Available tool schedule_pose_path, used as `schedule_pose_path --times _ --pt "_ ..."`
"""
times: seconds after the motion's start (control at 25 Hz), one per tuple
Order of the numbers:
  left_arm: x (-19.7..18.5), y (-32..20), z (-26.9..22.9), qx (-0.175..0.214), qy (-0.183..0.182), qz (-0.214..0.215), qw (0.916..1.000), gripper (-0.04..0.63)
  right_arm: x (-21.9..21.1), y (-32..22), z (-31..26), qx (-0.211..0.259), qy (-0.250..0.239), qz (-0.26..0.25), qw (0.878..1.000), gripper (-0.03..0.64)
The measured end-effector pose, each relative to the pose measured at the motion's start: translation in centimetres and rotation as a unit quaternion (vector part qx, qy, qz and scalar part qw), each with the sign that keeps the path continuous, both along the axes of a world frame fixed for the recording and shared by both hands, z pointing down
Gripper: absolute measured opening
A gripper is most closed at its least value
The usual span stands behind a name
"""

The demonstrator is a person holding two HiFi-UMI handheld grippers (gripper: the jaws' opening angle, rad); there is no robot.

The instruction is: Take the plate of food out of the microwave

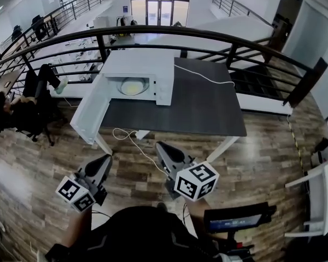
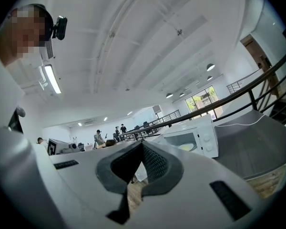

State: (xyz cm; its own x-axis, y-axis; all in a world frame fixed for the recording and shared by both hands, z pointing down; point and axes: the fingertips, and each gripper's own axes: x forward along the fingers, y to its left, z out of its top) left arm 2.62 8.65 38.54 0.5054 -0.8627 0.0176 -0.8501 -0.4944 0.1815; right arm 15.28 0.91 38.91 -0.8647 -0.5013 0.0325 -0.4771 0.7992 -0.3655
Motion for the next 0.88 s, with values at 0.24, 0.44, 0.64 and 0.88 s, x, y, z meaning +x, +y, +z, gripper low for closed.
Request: schedule_pose_path --times 0.24,0.44,0.64,0.88 --pt "2.2 -3.4 -0.2 0.004 -0.007 -0.014 0.9999 0.005 1.6 -3.4 -0.1 0.009 0.000 -0.022 1.000 -0.003" --pt "3.1 -4.8 -0.2 0.001 -0.012 -0.026 0.9996 0.005 2.4 -5.6 0.1 0.009 -0.003 -0.031 0.999 -0.003" --pt "2.5 -6.3 -0.6 0.003 -0.011 -0.038 0.9992 0.005 1.7 -7.4 0.3 0.002 -0.001 -0.038 0.999 -0.003" --pt "0.2 -8.5 -0.7 0.012 -0.011 -0.026 0.9995 0.005 -1.0 -9.3 0.7 0.001 0.005 -0.032 0.999 -0.003"
